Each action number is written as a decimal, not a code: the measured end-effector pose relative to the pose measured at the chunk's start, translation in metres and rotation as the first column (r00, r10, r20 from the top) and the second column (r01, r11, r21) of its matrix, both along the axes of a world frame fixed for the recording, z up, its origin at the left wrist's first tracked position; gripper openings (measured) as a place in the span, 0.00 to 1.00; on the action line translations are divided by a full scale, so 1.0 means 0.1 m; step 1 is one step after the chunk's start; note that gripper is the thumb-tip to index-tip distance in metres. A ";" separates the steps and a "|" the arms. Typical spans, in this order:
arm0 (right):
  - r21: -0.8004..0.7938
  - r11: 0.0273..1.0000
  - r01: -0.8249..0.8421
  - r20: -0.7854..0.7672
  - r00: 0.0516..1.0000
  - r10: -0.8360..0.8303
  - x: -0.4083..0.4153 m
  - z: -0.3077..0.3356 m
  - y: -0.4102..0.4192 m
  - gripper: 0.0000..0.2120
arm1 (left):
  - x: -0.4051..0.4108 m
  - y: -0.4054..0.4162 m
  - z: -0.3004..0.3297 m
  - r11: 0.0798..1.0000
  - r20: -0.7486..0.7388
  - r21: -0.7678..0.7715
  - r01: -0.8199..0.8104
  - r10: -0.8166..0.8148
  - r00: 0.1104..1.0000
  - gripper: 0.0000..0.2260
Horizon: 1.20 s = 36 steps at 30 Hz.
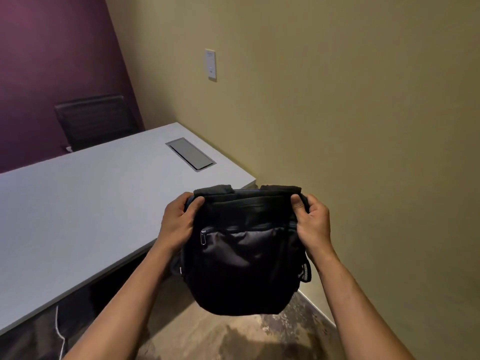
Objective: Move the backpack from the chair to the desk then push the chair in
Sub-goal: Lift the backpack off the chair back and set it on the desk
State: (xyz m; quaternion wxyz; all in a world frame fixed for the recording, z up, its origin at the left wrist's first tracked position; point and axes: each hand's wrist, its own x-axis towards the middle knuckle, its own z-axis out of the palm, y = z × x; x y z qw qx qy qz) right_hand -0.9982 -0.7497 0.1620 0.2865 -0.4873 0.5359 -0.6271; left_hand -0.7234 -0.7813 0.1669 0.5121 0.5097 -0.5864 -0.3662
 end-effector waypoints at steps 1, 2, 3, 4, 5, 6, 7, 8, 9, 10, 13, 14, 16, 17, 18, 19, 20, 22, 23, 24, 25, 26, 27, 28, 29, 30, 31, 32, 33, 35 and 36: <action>-0.005 1.000 -0.002 0.001 1.000 0.002 0.03 0.03 -0.17 0.22 | 0.03 -0.18 0.04 1.000 0.009 -0.008 -0.008 0.008 1.000 0.14; -0.011 1.000 -0.006 0.003 1.000 0.006 0.06 0.07 -0.34 0.22 | 0.06 -0.34 0.08 1.000 0.024 -0.019 -0.019 0.019 1.000 0.13; -0.017 1.000 -0.012 0.006 1.000 0.012 0.08 0.10 -0.51 0.23 | 0.09 -0.51 0.11 0.999 0.039 -0.032 -0.025 0.027 0.999 0.13; -0.024 1.000 -0.019 0.009 1.000 0.020 0.11 0.14 -0.68 0.24 | 0.12 -0.67 0.16 0.999 0.045 -0.043 -0.030 0.032 0.998 0.14; -0.030 0.999 -0.026 0.009 1.000 0.026 0.14 0.18 -0.85 0.26 | 0.14 -0.83 0.21 0.998 0.044 -0.052 -0.035 0.037 0.998 0.14; -0.035 0.999 -0.028 0.008 1.000 0.029 0.17 0.23 -1.04 0.27 | 0.16 -0.99 0.25 0.997 0.049 -0.060 -0.039 0.042 0.998 0.14; -0.044 0.999 -0.031 0.007 0.999 0.031 0.19 0.27 -1.22 0.28 | 0.18 -1.16 0.29 0.996 0.054 -0.074 -0.042 0.046 0.997 0.14; -0.054 0.998 -0.032 0.001 0.999 0.032 0.20 0.31 -1.42 0.28 | 0.20 -1.33 0.34 0.996 0.061 -0.083 -0.045 0.050 0.997 0.15; -0.065 0.997 -0.028 -0.012 1.000 0.027 0.23 0.35 -1.60 0.27 | 0.22 -1.49 0.38 0.995 0.072 -0.083 -0.054 0.060 0.996 0.16; -0.078 0.997 -0.028 -0.024 0.999 0.026 0.25 0.39 -1.77 0.28 | 0.24 -1.65 0.43 0.995 0.079 -0.082 -0.057 0.063 0.995 0.17; -0.116 0.992 -0.046 -0.043 0.998 0.041 0.29 0.49 -2.36 0.27 | 0.31 -2.21 0.54 0.992 0.051 -0.112 -0.052 0.058 0.997 0.14; -0.112 0.993 -0.047 -0.054 0.998 0.041 0.29 0.52 -2.53 0.27 | 0.32 -2.38 0.56 0.993 0.036 -0.103 -0.057 0.061 0.997 0.12; -0.121 0.992 -0.031 -0.056 0.998 0.024 0.24 0.59 -3.19 0.25 | 0.29 -3.03 0.66 0.991 0.033 -0.118 -0.070 0.074 0.997 0.11; -0.113 0.993 -0.022 -0.063 0.998 0.015 0.24 0.59 -3.32 0.23 | 0.30 -3.16 0.66 0.991 0.041 -0.120 -0.067 0.072 0.997 0.12; -0.106 0.994 -0.019 -0.058 0.998 0.013 0.24 0.60 -3.45 0.23 | 0.31 -3.30 0.67 0.990 0.043 -0.124 -0.066 0.072 0.996 0.12; -0.106 0.994 -0.025 -0.051 0.999 0.019 0.27 0.61 -3.45 0.22 | 0.33 -3.31 0.67 0.989 0.037 -0.132 -0.061 0.067 0.997 0.14; -0.107 0.994 -0.027 -0.047 0.999 0.022 0.28 0.61 -3.47 0.22 | 0.35 -3.34 0.66 0.988 0.022 -0.139 -0.063 0.066 0.998 0.16; -0.103 0.994 -0.027 -0.042 0.999 0.023 0.32 0.58 -3.54 0.22 | 0.37 -3.41 0.62 0.986 -0.002 -0.147 -0.078 0.078 0.997 0.17; -0.093 0.995 -0.029 -0.034 0.999 0.026 0.33 0.56 -3.65 0.22 | 0.38 -3.52 0.58 0.988 -0.008 -0.134 -0.075 0.075 0.997 0.16; -0.092 0.995 -0.031 -0.030 0.999 0.028 0.35 0.56 -3.78 0.22 | 0.38 -3.65 0.58 0.990 -0.016 -0.125 -0.072 0.071 0.997 0.15; -0.091 0.995 -0.034 -0.029 0.999 0.032 0.37 0.57 -3.91 0.22 | 0.39 -3.78 0.58 0.990 -0.029 -0.126 -0.070 0.067 0.997 0.13; -0.086 0.996 -0.036 -0.031 0.999 0.033 0.38 0.58 -4.04 0.22 | 0.39 -3.91 0.60 0.989 -0.034 -0.130 -0.063 0.059 0.998 0.11; -0.076 0.997 -0.035 -0.023 0.999 0.033 0.40 0.58 -4.16 0.21 | 0.40 -4.03 0.61 0.990 -0.032 -0.132 -0.052 0.049 0.998 0.12; -0.068 0.997 -0.033 -0.006 0.999 0.033 0.41 0.57 -4.27 0.21 | 0.40 -4.16 0.61 0.990 -0.025 -0.137 -0.039 0.036 0.999 0.13; -0.058 0.998 -0.035 0.016 0.999 0.036 0.42 0.56 -4.38 0.20 | 0.39 -4.29 0.61 0.990 -0.022 -0.138 -0.025 0.022 1.000 0.13; -0.043 0.998 -0.035 0.035 0.999 0.037 0.44 0.54 -4.47 0.19 | 0.40 -4.42 0.59 0.991 -0.025 -0.131 -0.017 0.014 1.000 0.12; -0.028 0.999 -0.031 0.052 0.998 0.032 0.46 0.52 -4.56 0.18 | 0.42 -4.54 0.57 0.992 -0.035 -0.122 -0.013 0.009 0.999 0.11; -0.015 1.000 -0.023 0.064 0.998 0.024 0.49 0.50 -4.65 0.18 | 0.44 -4.66 0.54 0.993 -0.043 -0.118 -0.010 0.005 0.999 0.10; -0.002 1.000 -0.012 0.076 0.997 0.012 0.53 0.48 -4.73 0.18 | 0.46 -4.79 0.52 0.994 -0.044 -0.111 0.000 -0.005 0.999 0.10; 0.027 0.999 0.018 0.106 0.994 -0.021 0.59 0.43 -4.90 0.18 | 0.49 -5.05 0.48 0.995 -0.032 -0.094 0.027 -0.031 0.999 0.10; 0.041 0.999 0.035 0.119 0.992 -0.040 0.63 0.41 -4.99 0.18 | 0.50 -5.18 0.47 0.995 -0.024 -0.086 0.040 -0.042 0.999 0.11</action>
